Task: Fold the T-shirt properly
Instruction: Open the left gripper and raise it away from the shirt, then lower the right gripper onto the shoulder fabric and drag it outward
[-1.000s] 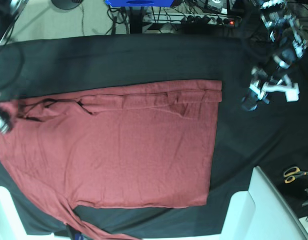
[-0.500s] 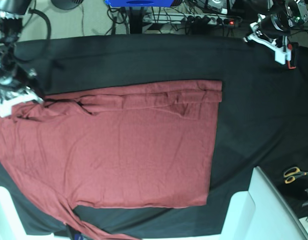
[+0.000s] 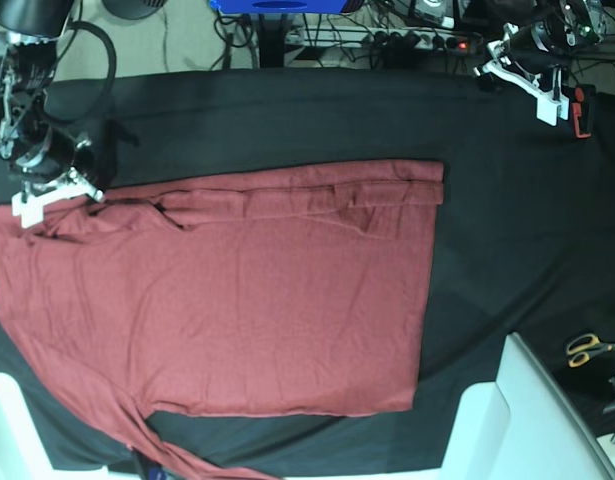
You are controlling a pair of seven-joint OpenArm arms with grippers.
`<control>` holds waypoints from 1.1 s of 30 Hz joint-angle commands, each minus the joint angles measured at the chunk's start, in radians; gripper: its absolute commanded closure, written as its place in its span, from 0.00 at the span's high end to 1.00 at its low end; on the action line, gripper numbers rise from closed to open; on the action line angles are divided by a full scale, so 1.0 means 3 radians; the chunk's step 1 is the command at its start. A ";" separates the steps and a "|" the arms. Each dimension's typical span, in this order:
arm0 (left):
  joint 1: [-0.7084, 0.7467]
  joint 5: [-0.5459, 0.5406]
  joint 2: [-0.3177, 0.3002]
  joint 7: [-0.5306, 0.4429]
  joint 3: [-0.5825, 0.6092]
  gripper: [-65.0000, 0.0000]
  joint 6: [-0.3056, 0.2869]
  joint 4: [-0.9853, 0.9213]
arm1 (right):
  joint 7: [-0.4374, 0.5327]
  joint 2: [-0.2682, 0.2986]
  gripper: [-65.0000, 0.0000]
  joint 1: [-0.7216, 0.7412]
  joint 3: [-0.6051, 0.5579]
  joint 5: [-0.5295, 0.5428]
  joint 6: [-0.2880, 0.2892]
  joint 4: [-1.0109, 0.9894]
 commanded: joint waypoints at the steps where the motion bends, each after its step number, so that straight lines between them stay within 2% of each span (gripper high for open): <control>1: 0.0020 -0.0028 -0.0033 -0.0034 -0.0018 0.00 -0.0027 0.0046 | 0.0046 0.0048 0.01 0.0071 0.0004 0.0054 0.0023 -0.0003; 19: 0.0010 -0.0028 -0.0038 -0.0034 -0.0023 0.00 -0.0027 0.0041 | 0.0087 0.0063 0.01 0.0577 -0.0001 0.0049 0.0023 -0.0540; 26: -0.0005 -0.0028 -0.0033 -0.0034 -0.0023 0.00 -0.0027 0.0041 | 0.0107 0.0099 0.01 0.0946 0.0004 -0.0524 0.0023 -0.0811; 33: -0.0015 -0.0028 -0.0033 -0.0034 -0.0023 0.00 -0.0027 0.0036 | 0.0225 0.0104 0.01 0.1150 -0.0001 -0.0600 0.0023 -0.1031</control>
